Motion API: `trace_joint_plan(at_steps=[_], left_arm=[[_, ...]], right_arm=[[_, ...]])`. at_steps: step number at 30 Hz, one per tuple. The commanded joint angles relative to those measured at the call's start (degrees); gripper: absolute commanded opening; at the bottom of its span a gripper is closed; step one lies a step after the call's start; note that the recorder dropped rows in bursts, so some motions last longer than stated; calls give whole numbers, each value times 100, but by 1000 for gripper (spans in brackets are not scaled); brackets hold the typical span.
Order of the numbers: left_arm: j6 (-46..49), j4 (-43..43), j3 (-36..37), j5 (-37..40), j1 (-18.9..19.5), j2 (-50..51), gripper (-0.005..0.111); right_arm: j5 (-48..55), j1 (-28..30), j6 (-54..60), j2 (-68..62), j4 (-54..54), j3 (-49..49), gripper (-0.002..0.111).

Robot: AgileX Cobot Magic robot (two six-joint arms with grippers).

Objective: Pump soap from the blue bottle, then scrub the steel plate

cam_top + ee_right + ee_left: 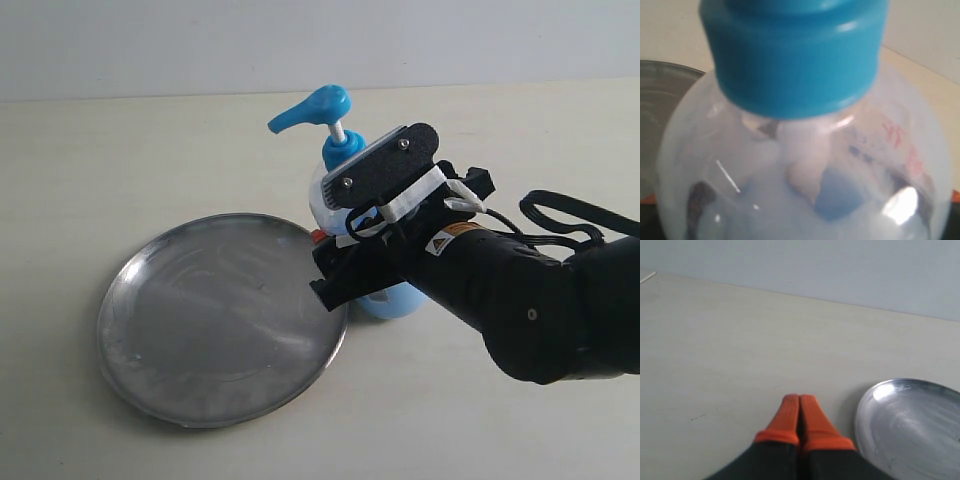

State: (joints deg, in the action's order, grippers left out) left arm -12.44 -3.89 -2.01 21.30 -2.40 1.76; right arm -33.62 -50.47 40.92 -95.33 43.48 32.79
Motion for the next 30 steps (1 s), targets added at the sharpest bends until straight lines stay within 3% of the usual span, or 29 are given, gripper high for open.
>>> trace_joint_plan(at_steps=[1,9,24,30], left_arm=[[13,-41,-542,-18,-36,509,1],[13,-41,-1695,-18,-787,1565,1],[13,-41,-3609,-18,-1518,3288,1],[13,-41,-3932,-44,-1586,3541,1]], right_arm=[[-118,-21,51,-2,-89,30,0],[-118,-21,51,-2,-89,30,0],[-118,-21,51,-2,-89,30,0],[-118,-21,51,-2,-52,30,0]])
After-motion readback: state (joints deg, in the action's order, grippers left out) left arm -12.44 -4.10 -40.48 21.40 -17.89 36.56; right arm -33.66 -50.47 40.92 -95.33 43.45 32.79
